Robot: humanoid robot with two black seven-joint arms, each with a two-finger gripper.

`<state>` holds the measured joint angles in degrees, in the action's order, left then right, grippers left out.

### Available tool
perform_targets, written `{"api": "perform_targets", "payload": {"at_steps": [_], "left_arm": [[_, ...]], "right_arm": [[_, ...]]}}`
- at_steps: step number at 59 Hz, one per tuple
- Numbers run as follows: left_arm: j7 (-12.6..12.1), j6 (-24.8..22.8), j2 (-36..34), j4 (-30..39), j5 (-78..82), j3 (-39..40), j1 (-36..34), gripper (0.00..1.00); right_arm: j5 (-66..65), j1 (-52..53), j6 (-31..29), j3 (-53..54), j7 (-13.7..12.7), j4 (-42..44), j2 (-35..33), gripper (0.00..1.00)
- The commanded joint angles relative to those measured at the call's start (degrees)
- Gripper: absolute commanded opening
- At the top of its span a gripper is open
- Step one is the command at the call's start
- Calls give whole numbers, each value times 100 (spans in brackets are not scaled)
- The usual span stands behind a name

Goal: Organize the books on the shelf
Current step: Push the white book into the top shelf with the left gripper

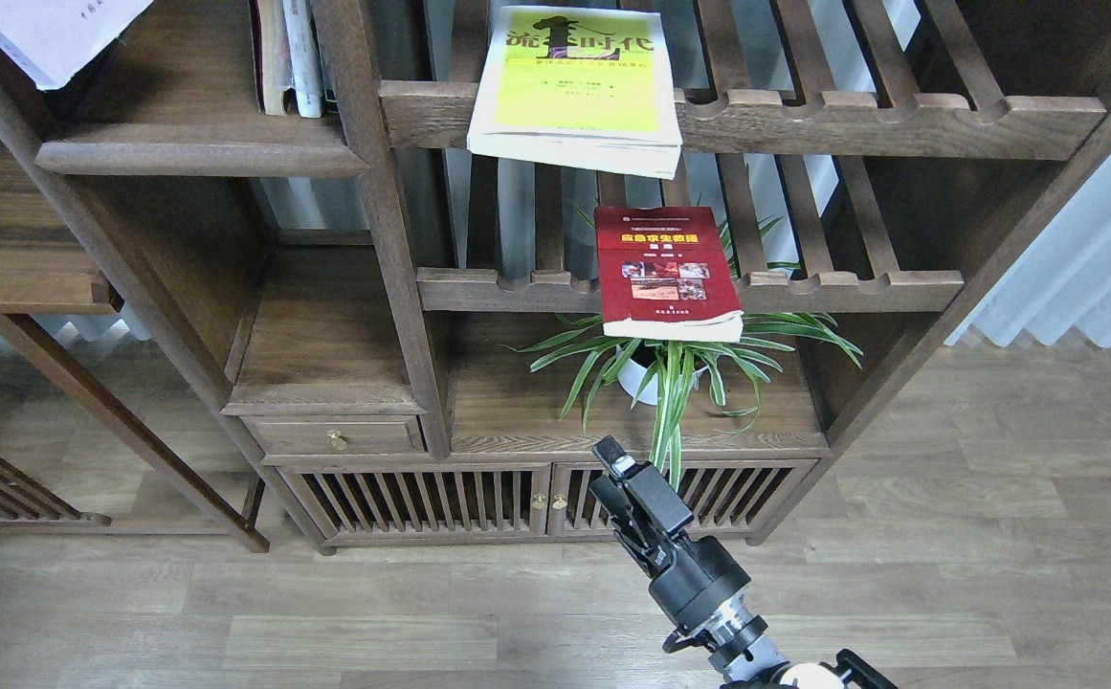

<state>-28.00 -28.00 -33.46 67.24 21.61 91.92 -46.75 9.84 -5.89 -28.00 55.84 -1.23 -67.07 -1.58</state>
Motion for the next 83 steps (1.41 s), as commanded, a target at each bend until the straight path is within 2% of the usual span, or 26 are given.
{"api": "perform_targets", "payload": {"at_steps": [1, 41, 83], "left_arm": [[0, 0, -134, -229, 10, -235, -264, 1], [0, 0, -293, -1467, 36, -1562, -1529, 0], [0, 0, 59, -2110, 159, -2195, -2084, 0]], "right_arm": [[0, 0, 0, 6, 0, 0, 9, 98], [0, 35, 0, 6, 0, -8, 35, 98], [18, 35, 0, 6, 0, -17, 53, 98]]}}
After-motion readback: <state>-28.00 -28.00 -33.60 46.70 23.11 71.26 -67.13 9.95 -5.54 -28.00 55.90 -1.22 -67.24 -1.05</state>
